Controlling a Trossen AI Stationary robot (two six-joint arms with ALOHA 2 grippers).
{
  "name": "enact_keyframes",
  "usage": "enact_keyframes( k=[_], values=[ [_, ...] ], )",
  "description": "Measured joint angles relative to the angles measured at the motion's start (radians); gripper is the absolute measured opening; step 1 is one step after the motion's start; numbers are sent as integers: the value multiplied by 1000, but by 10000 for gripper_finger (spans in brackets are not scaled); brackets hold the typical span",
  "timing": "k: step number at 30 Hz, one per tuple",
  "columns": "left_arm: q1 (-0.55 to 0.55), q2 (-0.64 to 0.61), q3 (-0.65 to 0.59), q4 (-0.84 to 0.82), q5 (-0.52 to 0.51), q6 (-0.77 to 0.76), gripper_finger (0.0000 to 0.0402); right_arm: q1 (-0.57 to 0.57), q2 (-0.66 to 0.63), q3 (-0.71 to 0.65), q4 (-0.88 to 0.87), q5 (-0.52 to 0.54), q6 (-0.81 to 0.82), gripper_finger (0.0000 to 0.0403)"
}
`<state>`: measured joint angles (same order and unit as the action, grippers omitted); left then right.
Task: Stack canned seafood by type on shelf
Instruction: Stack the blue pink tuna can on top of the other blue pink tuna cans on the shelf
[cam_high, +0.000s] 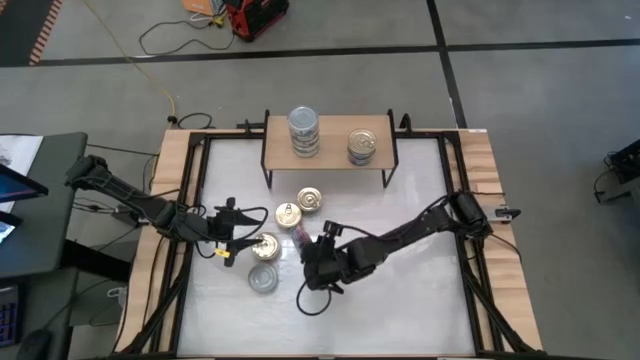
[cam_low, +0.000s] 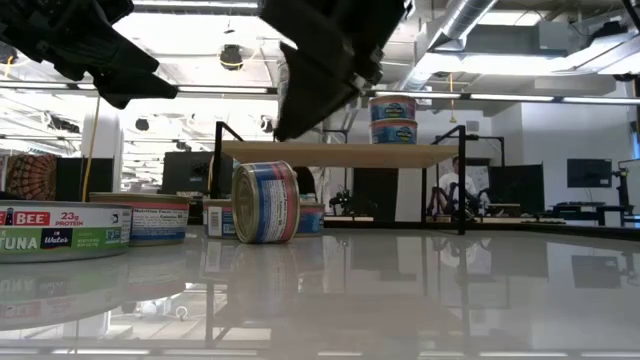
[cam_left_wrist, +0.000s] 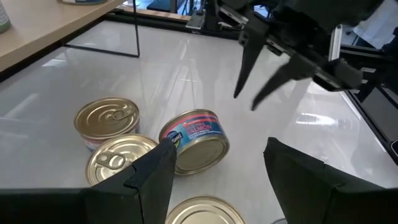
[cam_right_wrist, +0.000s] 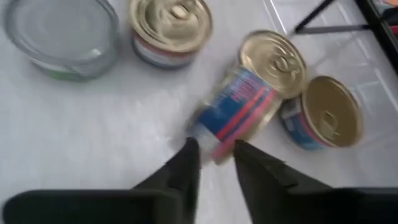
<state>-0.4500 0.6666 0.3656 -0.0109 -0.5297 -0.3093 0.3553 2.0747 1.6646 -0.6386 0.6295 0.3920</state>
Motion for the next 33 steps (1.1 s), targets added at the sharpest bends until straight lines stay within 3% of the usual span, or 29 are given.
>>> enact_keyframes(
  k=[9,14,25,33],
  values=[
    [0,0,0,1,5,-4,233,-15,22,0,58,-3,125,342],
    [0,0,0,0,7,1,233,-21,39,1,91,29,211,396],
    [0,0,0,5,10,1,233,-58,152,0,166,62,191,359],
    [0,0,0,2,10,2,233,-49,155,0,156,81,123,240]
  ],
)
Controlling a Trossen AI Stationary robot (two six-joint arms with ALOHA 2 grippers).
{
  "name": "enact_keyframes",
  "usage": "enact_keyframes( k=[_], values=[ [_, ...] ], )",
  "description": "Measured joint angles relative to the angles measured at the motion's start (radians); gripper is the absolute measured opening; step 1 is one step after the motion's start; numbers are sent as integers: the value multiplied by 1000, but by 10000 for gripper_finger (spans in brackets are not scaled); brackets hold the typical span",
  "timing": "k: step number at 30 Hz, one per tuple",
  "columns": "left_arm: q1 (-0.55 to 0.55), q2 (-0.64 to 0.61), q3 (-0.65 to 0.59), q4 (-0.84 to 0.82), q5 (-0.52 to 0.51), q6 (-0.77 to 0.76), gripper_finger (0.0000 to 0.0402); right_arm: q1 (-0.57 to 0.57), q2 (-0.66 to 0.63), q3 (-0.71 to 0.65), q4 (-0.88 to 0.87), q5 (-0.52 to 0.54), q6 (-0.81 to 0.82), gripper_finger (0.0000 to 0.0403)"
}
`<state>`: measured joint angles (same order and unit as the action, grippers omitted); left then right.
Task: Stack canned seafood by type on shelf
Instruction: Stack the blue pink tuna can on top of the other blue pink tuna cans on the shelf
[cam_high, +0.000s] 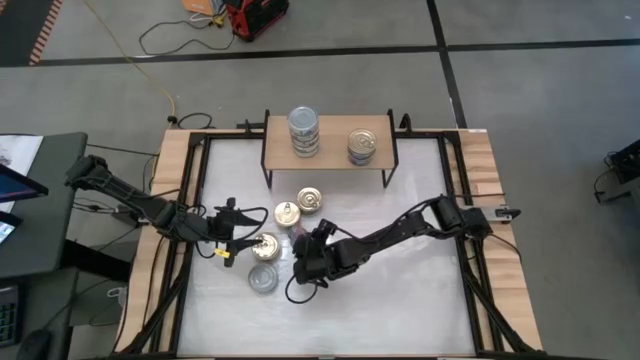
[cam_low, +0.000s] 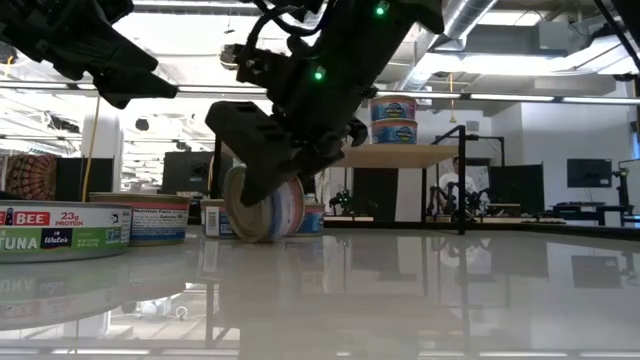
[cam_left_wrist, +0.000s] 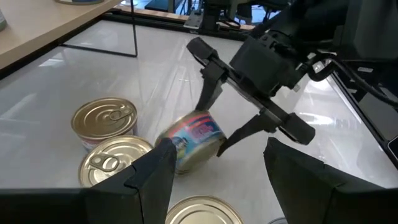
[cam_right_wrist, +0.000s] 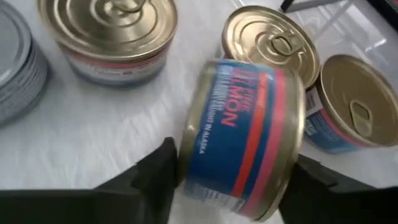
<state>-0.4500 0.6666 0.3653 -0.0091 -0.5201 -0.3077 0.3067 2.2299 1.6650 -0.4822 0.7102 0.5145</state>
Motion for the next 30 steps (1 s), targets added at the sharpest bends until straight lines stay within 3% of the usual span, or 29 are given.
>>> enact_keyframes(
  k=[2,11,24,27,30],
  values=[
    [0,0,0,-2,0,0,233,3,-3,0,-7,2,-44,211],
    [0,0,0,-2,0,0,233,11,-29,-1,-104,33,-209,210],
    [0,0,0,5,0,5,233,126,-368,0,-334,503,-676,216],
    [0,0,0,8,0,5,233,113,-421,0,-388,572,-809,218],
    [0,0,0,8,0,5,233,68,-454,0,-478,573,-853,221]
  ],
)
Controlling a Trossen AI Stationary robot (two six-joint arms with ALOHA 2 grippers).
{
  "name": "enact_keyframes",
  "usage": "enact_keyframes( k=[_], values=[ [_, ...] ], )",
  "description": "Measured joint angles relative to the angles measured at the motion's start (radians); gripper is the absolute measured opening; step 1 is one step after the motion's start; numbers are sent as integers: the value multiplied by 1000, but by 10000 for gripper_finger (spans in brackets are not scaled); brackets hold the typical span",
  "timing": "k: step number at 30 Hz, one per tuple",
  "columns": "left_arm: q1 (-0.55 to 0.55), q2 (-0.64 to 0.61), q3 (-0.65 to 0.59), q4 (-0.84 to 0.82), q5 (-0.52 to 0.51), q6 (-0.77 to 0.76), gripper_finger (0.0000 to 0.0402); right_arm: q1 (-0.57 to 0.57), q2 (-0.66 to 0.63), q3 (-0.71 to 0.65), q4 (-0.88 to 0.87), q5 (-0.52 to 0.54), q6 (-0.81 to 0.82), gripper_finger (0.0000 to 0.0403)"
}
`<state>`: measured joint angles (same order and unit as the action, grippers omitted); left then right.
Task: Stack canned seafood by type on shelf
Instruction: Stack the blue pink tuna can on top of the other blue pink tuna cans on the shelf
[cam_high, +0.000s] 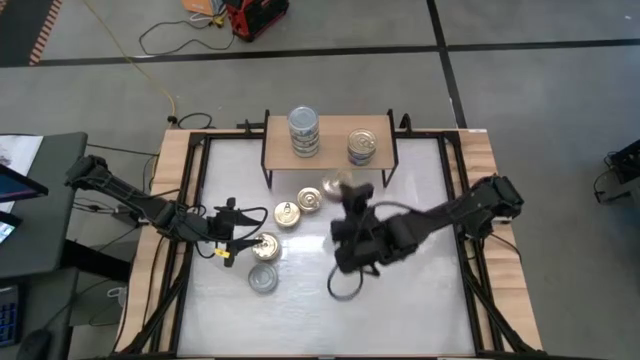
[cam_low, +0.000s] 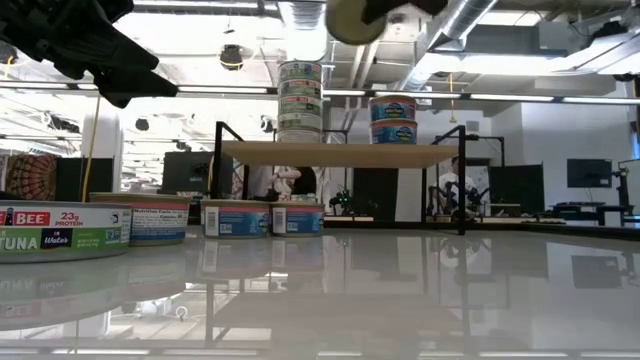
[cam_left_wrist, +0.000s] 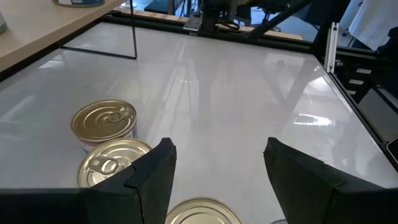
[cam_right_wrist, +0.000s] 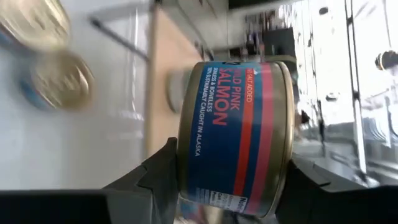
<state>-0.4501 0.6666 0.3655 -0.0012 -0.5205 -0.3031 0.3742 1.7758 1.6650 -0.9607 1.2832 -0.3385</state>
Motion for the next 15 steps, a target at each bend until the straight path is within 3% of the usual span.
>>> enact_keyframes(
  k=[15],
  values=[
    [0,0,0,-2,-1,7,233,-272,-33,0,-310,-3,-3,221]
  ],
)
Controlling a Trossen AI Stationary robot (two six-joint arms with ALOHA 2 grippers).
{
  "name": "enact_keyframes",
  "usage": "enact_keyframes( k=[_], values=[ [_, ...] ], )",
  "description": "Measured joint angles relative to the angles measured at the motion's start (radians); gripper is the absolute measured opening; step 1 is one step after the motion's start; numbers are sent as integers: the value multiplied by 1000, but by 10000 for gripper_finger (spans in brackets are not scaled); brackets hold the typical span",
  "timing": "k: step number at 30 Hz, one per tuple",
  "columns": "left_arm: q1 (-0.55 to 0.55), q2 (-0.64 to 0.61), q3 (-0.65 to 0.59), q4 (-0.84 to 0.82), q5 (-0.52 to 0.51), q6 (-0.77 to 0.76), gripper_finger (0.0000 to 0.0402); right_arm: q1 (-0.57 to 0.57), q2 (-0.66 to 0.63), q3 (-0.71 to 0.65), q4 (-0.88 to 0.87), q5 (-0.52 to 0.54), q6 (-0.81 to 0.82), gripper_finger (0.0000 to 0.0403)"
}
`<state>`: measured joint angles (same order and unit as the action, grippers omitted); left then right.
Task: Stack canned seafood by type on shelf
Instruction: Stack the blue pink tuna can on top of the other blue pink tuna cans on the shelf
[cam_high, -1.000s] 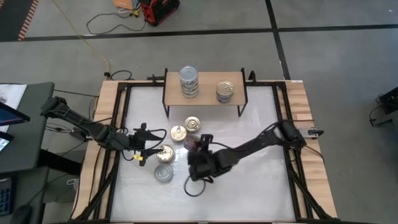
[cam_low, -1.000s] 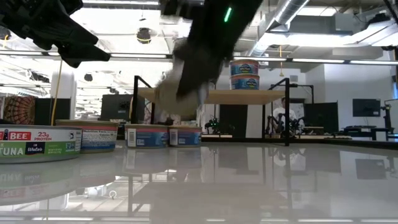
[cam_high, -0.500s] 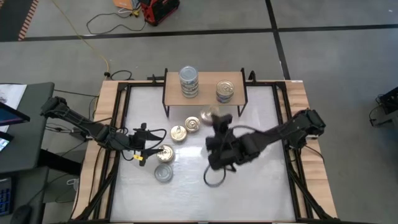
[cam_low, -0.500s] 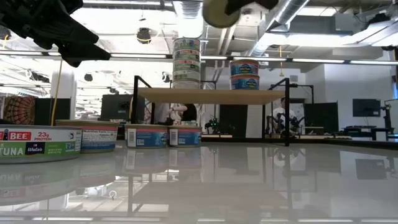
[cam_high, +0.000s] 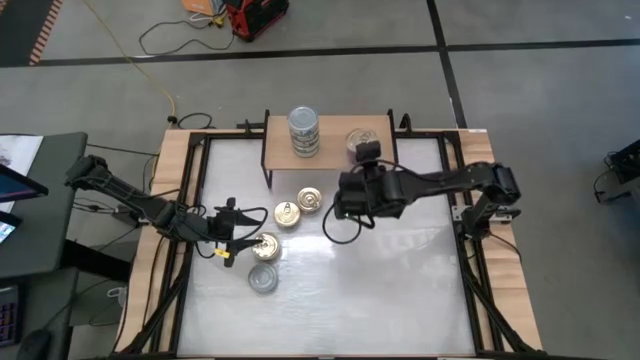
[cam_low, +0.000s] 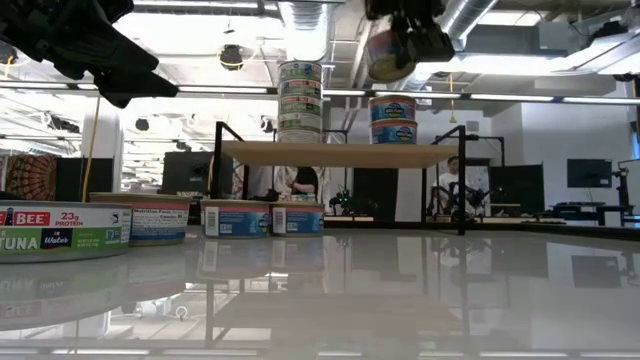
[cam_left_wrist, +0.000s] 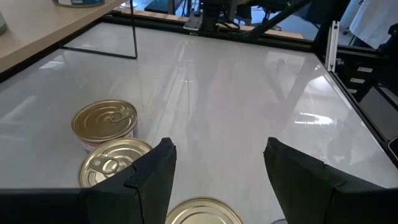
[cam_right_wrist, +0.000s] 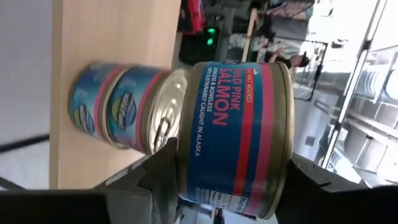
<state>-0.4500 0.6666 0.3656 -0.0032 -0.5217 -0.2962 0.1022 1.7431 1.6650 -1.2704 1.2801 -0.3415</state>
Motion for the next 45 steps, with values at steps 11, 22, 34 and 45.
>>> enact_keyframes(
  k=[11,22,34,45],
  values=[
    [0,0,0,0,0,5,233,-101,0,0,-24,-117,8,223],
    [0,0,0,2,-1,5,233,-148,0,0,2,-173,27,225],
    [0,0,0,2,-2,12,233,-143,0,0,45,-206,20,281],
    [0,0,0,2,-14,23,233,-142,0,0,62,-211,-47,308]
  ],
)
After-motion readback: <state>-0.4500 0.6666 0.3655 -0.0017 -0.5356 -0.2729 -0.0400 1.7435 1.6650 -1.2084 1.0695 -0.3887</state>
